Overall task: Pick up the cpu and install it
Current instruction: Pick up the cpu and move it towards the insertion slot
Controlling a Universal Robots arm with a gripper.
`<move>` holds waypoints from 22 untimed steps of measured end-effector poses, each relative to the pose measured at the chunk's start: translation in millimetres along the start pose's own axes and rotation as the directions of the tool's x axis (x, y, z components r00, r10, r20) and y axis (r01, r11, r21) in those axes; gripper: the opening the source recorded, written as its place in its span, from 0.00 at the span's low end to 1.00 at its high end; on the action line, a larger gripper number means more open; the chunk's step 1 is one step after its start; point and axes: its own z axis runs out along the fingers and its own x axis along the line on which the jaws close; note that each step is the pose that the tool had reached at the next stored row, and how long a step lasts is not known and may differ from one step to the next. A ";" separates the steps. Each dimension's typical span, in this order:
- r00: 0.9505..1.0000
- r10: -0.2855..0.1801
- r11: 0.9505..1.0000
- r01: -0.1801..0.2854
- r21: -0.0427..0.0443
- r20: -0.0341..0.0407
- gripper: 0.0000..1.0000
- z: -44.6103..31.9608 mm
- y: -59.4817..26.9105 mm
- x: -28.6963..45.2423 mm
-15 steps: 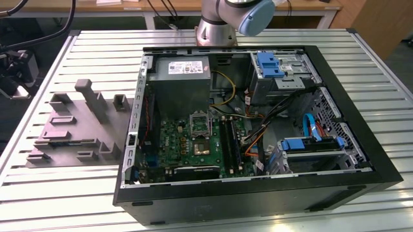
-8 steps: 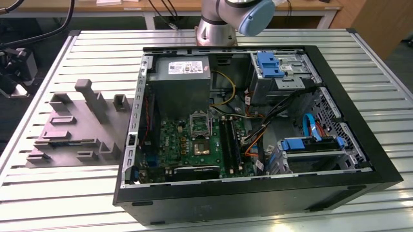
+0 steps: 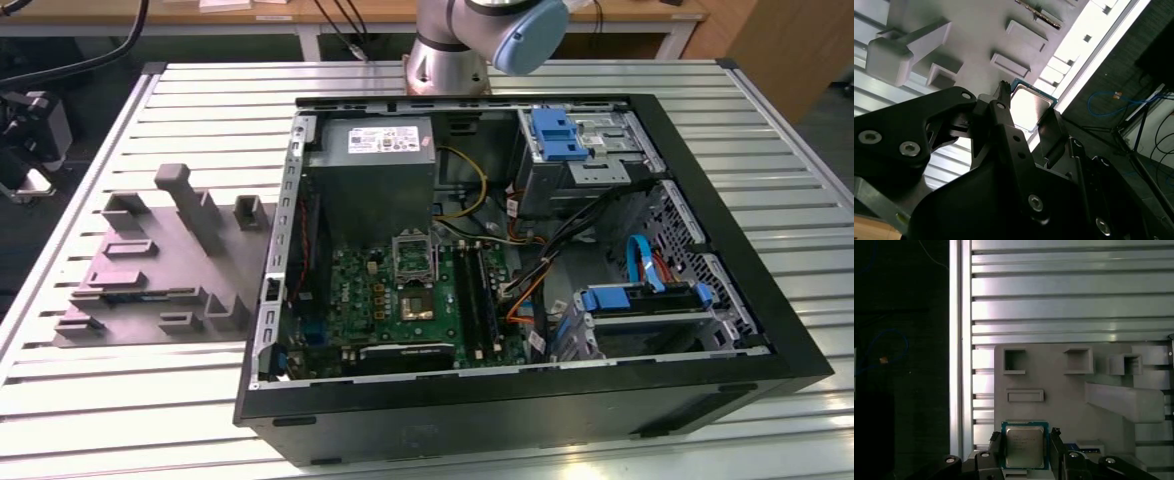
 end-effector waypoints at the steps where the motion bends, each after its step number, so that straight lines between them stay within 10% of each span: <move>1: 1.000 0.000 1.000 0.000 0.000 0.000 0.47 -1.2 0.1 0.0; 22: 1.000 0.000 1.000 0.000 0.001 0.000 0.47 -24.9 1.7 0.4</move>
